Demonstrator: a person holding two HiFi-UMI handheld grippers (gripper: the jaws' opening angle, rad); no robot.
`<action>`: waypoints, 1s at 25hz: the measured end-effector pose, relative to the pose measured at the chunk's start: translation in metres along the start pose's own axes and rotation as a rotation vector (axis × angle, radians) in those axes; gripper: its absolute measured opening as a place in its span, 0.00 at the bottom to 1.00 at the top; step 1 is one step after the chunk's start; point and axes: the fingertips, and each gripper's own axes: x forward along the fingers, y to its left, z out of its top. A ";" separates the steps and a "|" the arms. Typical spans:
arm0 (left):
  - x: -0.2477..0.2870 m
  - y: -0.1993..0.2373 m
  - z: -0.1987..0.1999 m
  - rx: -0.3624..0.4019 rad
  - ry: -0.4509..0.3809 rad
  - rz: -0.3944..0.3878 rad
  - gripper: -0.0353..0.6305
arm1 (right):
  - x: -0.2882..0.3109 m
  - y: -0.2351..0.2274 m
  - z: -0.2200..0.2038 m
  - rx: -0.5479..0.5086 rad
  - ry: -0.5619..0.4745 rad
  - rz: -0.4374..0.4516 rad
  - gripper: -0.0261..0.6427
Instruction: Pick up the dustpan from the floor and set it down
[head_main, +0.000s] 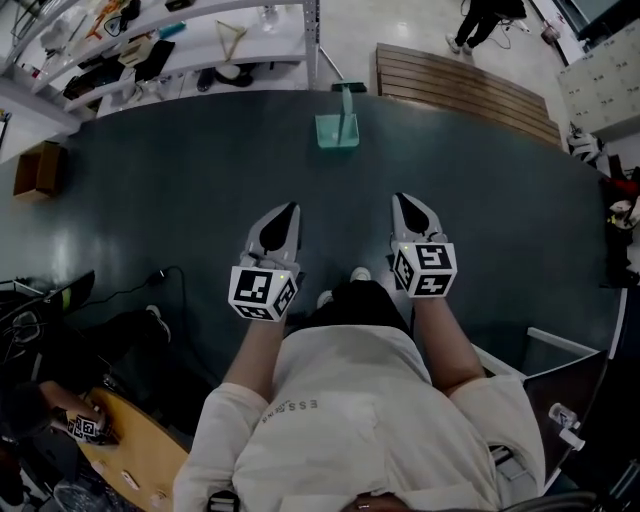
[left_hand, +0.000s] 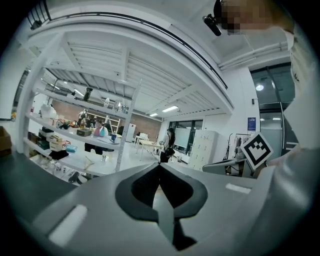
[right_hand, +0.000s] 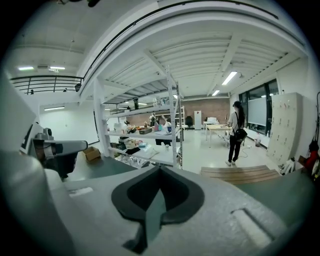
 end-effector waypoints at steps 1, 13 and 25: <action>-0.007 -0.002 0.000 -0.001 -0.005 0.002 0.07 | -0.006 0.004 -0.002 -0.002 0.000 0.002 0.02; -0.043 -0.057 0.017 0.066 -0.078 -0.044 0.07 | -0.067 0.012 0.000 -0.018 -0.045 0.016 0.02; -0.058 -0.086 0.024 0.125 -0.108 -0.070 0.07 | -0.100 0.019 0.004 -0.073 -0.065 0.042 0.02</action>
